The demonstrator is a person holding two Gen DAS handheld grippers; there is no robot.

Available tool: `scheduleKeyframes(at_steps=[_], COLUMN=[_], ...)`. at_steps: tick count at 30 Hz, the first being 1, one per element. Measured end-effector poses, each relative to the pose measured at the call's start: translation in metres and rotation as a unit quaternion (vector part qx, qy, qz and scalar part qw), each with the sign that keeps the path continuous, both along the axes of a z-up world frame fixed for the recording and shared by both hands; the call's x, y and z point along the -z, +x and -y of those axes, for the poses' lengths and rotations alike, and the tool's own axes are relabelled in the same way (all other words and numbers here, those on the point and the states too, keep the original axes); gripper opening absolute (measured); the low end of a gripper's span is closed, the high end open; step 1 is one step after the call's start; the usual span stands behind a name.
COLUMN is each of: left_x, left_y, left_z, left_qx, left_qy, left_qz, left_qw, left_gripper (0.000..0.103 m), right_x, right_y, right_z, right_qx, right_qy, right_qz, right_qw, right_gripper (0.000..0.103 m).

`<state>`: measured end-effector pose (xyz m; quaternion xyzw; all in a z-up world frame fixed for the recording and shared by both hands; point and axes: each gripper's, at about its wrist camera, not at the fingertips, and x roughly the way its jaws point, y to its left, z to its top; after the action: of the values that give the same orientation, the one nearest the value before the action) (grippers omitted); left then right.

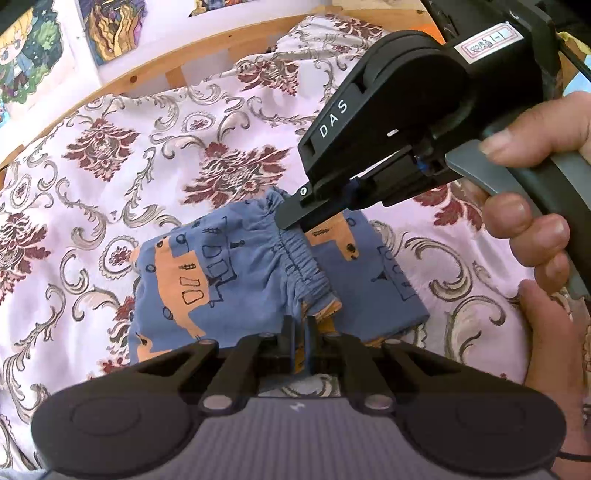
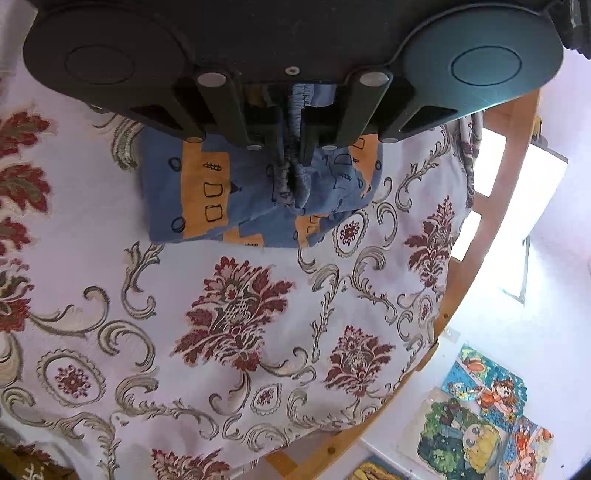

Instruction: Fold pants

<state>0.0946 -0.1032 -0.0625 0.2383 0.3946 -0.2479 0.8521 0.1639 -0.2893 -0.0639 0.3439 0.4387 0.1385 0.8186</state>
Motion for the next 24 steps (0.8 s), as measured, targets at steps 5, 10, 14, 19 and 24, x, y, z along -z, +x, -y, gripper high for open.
scheduleKeyframes(at_steps=[5, 10, 14, 19, 24], left_x=[-0.005, -0.002, -0.006, -0.002, -0.004], left_y=[-0.004, -0.011, -0.011, -0.004, 0.006], left_z=[0.011, 0.025, 0.02, 0.014, 0.0], left_qx=[0.025, 0.045, 0.048, 0.044, 0.031], left_qy=[-0.016, -0.018, -0.025, -0.028, -0.039], left_qz=[-0.005, -0.005, 0.0, -0.014, -0.024], left_qw=[0.9996, 0.9988, 0.9985, 0.9986, 0.9985], left_gripper=[0.003, 0.003, 0.003, 0.003, 0.01], right_x=[-0.004, 0.001, 0.001, 0.016, 0.025], right_y=[-0.015, -0.023, -0.023, -0.02, -0.025], right_z=[0.016, 0.027, 0.034, 0.038, 0.042], right_qx=[0.016, 0.04, 0.052, 0.065, 0.068], right_qy=[-0.003, -0.001, -0.018, -0.079, -0.083], right_qz=[-0.003, -0.008, -0.01, -0.034, -0.038], right_qw=[1.0, 0.999, 0.998, 0.994, 0.994], right_gripper=[0.007, 0.007, 0.007, 0.0, 0.003])
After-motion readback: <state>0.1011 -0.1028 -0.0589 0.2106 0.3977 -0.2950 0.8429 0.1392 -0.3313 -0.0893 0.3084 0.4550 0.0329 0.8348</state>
